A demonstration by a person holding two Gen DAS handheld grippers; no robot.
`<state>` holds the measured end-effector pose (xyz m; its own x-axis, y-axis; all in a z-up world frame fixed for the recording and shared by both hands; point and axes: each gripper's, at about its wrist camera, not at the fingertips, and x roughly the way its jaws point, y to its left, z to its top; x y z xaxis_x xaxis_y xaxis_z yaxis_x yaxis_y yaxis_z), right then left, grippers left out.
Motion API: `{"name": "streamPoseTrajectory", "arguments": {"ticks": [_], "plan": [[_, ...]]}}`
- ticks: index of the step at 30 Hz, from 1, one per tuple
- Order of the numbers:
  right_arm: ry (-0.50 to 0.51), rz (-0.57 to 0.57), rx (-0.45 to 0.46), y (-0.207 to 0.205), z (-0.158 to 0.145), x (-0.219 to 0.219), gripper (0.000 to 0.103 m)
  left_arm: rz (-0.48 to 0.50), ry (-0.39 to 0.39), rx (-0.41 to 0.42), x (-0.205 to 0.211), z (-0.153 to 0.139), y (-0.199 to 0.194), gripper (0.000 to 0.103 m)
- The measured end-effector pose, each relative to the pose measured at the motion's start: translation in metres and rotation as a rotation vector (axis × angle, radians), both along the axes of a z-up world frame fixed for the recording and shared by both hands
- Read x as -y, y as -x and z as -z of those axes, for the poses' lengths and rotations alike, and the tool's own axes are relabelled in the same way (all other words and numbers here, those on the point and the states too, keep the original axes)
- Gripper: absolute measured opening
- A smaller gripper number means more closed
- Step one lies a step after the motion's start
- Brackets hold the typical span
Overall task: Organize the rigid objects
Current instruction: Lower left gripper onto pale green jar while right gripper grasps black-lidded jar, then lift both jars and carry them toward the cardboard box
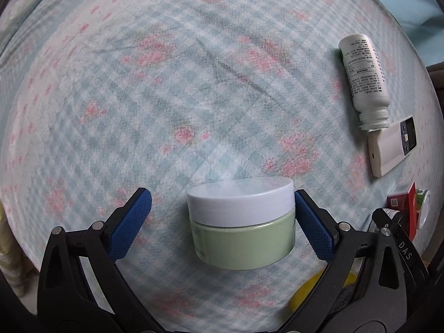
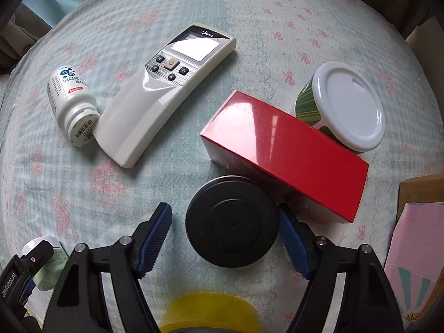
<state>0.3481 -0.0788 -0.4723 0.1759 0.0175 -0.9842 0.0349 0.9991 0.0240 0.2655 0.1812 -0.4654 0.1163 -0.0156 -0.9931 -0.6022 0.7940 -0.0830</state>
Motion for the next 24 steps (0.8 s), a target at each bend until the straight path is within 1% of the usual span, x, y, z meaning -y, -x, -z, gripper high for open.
{"name": "streamPoseTrajectory", "arguments": {"ticks": [1, 2, 3, 4, 6, 9, 14, 18, 20, 24], "plan": [[0.003, 0.005, -0.007, -0.001, 0.001, 0.002, 0.073, 0.003, 0.005, -0.006, 0.001, 0.003, -0.002, 0.097], [0.007, 0.009, -0.015, -0.003, 0.002, 0.003, 0.073, 0.005, 0.010, -0.011, 0.002, 0.004, -0.003, 0.094], [0.009, 0.010, -0.023, -0.004, 0.003, 0.004, 0.068, 0.007, 0.018, -0.012, 0.003, 0.007, -0.005, 0.089], [0.008, 0.006, -0.034, -0.007, 0.006, 0.002, 0.058, 0.010, 0.024, -0.007, 0.004, 0.008, -0.007, 0.083], [0.018, -0.003, -0.057, -0.011, 0.010, 0.005, 0.053, 0.031, 0.033, 0.012, 0.010, 0.010, -0.012, 0.072], [0.001, -0.009, -0.068, -0.015, 0.013, 0.009, 0.053, 0.084, -0.010, 0.002, 0.020, 0.011, -0.025, 0.071], [0.006, -0.029, -0.070, -0.024, 0.019, 0.009, 0.052, 0.088, -0.013, 0.015, 0.024, 0.013, -0.030, 0.071], [-0.006, -0.039, -0.072, -0.025, 0.018, 0.012, 0.052, 0.107, -0.018, 0.021, 0.025, 0.003, -0.022, 0.071], [-0.009, -0.038, -0.077, -0.013, 0.006, 0.003, 0.052, 0.110, -0.017, 0.030, 0.029, -0.005, -0.011, 0.070], [-0.021, -0.051, -0.064, -0.005, -0.010, 0.005, 0.052, 0.119, -0.022, 0.059, 0.026, -0.026, 0.003, 0.069]]}}
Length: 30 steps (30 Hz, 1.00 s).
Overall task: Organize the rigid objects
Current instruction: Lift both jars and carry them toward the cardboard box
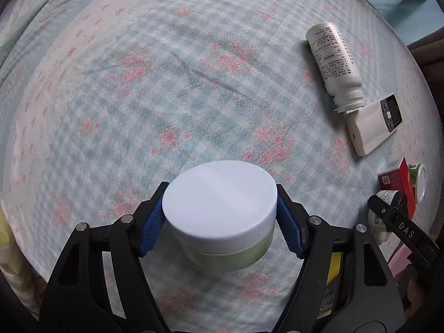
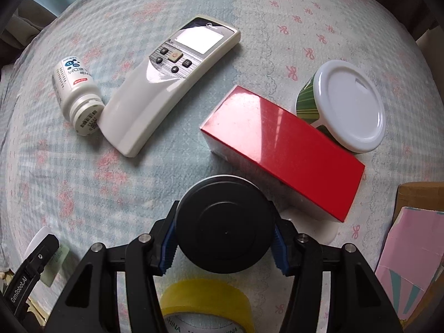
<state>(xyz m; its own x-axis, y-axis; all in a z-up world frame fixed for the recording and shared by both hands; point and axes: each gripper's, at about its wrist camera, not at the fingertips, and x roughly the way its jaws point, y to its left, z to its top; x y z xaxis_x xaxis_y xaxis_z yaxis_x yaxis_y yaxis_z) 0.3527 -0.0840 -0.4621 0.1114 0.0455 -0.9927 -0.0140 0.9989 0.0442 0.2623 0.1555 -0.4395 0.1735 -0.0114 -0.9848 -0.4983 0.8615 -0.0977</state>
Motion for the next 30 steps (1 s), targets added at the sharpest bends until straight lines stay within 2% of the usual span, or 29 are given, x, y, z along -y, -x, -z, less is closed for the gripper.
{"name": "streamPoseTrajectory", "arguments": {"ticks": [7, 18, 25, 30], "plan": [[-0.030, -0.049, 0.062, 0.023, -0.048, -0.010, 0.052, 0.049, -0.005, 0.067, 0.003, -0.048, 0.024, 0.068], [-0.082, -0.128, 0.183, 0.076, -0.162, -0.015, 0.052, 0.183, -0.014, 0.225, 0.011, -0.158, 0.062, 0.068], [-0.101, -0.169, 0.247, 0.106, -0.239, 0.018, 0.052, 0.346, -0.014, 0.292, 0.065, -0.227, 0.078, 0.068], [-0.099, -0.192, 0.295, 0.126, -0.280, 0.071, 0.052, 0.433, -0.023, 0.361, 0.130, -0.272, 0.083, 0.068]]}}
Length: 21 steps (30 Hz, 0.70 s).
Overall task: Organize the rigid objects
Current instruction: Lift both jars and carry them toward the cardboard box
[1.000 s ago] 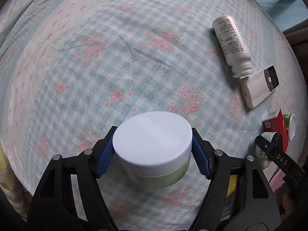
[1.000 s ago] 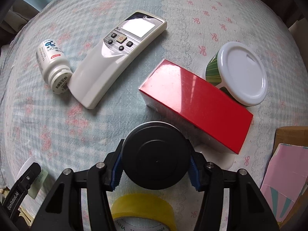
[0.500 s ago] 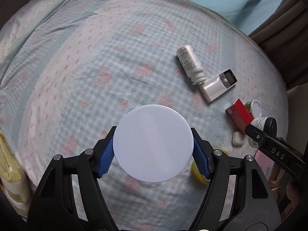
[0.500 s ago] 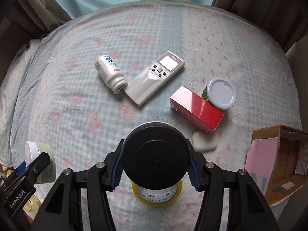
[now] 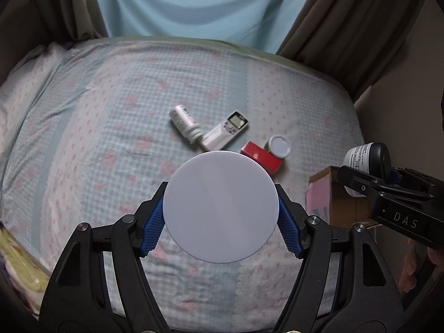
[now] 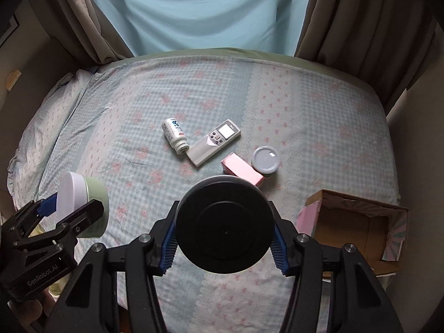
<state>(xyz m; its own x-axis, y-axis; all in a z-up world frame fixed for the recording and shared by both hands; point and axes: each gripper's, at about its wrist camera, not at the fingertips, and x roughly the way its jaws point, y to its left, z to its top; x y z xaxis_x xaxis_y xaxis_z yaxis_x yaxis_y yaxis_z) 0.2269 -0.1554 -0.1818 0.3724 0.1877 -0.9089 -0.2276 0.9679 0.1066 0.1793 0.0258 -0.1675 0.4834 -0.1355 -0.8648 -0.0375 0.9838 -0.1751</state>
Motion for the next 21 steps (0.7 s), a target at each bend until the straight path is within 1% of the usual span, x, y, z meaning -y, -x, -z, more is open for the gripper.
{"name": "streamPoseTrajectory", "arguments": {"ticks": [5, 9, 15, 18, 21], "plan": [[0.026, 0.015, 0.046, 0.013, -0.028, 0.075, 0.052, 0.100, 0.030, 0.046, 0.081, -0.033, 0.003, 0.068], [0.067, 0.054, 0.080, 0.019, -0.042, 0.139, 0.052, 0.184, 0.047, 0.075, 0.153, -0.044, -0.001, 0.068], [0.107, 0.148, 0.086, 0.030, -0.041, 0.229, 0.052, 0.295, 0.076, 0.078, 0.255, -0.040, -0.010, 0.068], [0.110, 0.197, 0.069, 0.029, -0.032, 0.268, 0.052, 0.346, 0.076, 0.066, 0.300, -0.032, -0.013, 0.068], [0.113, 0.242, 0.040, 0.022, -0.016, 0.302, 0.052, 0.395, 0.068, 0.044, 0.338, -0.018, -0.018, 0.068]]}}
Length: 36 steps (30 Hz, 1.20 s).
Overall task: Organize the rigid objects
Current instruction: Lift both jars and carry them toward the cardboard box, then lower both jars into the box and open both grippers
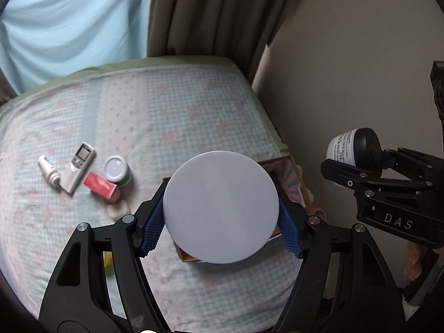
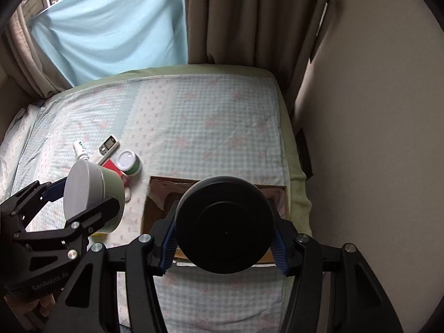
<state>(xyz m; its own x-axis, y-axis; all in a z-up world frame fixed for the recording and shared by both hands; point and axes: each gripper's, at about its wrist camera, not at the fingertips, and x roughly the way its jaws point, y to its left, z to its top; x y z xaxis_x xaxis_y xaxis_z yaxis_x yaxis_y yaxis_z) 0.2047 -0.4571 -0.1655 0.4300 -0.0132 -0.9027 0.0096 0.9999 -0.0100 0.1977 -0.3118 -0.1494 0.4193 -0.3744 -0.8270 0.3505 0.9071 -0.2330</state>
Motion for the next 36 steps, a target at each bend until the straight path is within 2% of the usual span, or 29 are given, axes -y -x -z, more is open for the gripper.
{"name": "streamPoseTrajectory", "arguments": {"ticks": [7, 12, 16, 21, 26, 28, 31, 36], "plan": [[-0.046, 0.079, -0.103, -0.027, 0.057, 0.057, 0.052, 0.051, -0.042, -0.072, 0.056, 0.050, -0.019, 0.068], [-0.162, 0.153, -0.199, -0.047, 0.104, 0.087, 0.052, 0.063, -0.113, -0.133, 0.077, 0.098, -0.040, 0.068], [-0.191, 0.160, -0.261, -0.062, 0.138, 0.089, 0.052, 0.076, -0.173, -0.203, 0.088, 0.144, -0.060, 0.068], [-0.240, 0.167, -0.357, -0.076, 0.195, 0.090, 0.052, 0.124, -0.256, -0.272, 0.093, 0.206, -0.076, 0.068], [-0.240, 0.166, -0.431, -0.080, 0.245, 0.082, 0.052, 0.154, -0.308, -0.320, 0.090, 0.246, -0.077, 0.068], [-0.217, 0.119, -0.427, -0.077, 0.256, 0.076, 0.052, 0.170, -0.325, -0.334, 0.087, 0.256, -0.076, 0.068], [-0.171, -0.024, -0.380, -0.068, 0.260, 0.067, 0.052, 0.205, -0.351, -0.356, 0.082, 0.266, -0.077, 0.068], [-0.092, -0.223, -0.352, -0.051, 0.262, 0.058, 0.052, 0.258, -0.376, -0.337, 0.081, 0.272, -0.081, 0.068]]}}
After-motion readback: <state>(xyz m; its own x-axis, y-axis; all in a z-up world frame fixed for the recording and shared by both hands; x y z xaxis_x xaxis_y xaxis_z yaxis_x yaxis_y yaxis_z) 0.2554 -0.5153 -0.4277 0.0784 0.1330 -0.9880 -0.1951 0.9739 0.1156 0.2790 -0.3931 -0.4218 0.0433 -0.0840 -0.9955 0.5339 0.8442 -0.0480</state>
